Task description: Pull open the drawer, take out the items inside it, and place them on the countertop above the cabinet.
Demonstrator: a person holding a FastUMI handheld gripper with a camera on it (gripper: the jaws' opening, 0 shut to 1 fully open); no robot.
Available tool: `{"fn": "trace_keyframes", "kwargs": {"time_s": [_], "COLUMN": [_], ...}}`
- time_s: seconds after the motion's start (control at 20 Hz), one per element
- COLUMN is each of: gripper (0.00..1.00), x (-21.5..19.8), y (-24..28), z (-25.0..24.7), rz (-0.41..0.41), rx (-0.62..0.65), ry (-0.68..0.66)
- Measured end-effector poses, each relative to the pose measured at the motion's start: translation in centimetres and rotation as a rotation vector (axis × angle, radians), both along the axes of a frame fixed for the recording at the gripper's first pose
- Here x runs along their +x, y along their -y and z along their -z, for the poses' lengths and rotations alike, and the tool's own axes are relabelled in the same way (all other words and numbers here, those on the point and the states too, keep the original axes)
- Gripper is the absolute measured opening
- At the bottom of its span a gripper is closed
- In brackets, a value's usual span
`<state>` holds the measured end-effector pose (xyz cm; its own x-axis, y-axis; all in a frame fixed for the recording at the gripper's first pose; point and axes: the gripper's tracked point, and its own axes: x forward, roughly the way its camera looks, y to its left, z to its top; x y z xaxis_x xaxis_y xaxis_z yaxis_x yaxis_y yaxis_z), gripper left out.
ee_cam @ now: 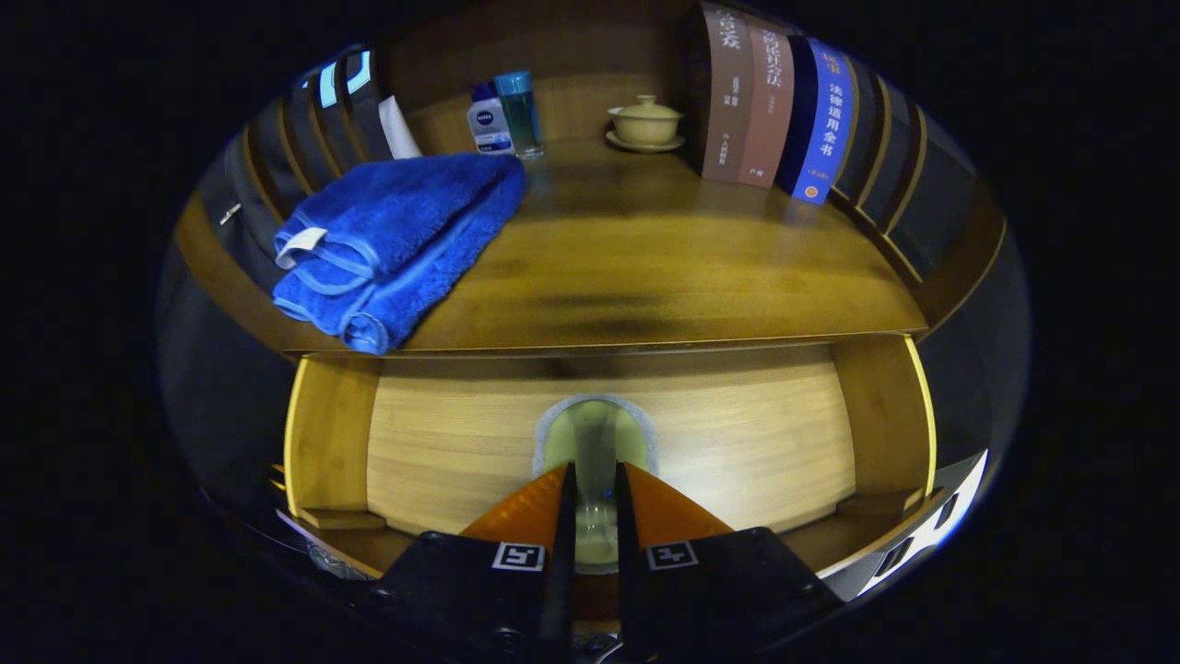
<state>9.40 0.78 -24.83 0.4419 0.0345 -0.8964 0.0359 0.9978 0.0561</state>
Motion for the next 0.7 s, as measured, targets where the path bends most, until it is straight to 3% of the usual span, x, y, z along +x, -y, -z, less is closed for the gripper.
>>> {"fn": "trace_keyframes", "kwargs": {"time_s": [0.35,0.7], "gripper": [0.25,0.25], "x": [0.1,7.6], "y": [-0.3,1.0], "z": [-7.4,-8.7], "rz": [-0.022,0.013], "rx": [0.034,-0.007], "ry": [0.076,0.106]}}
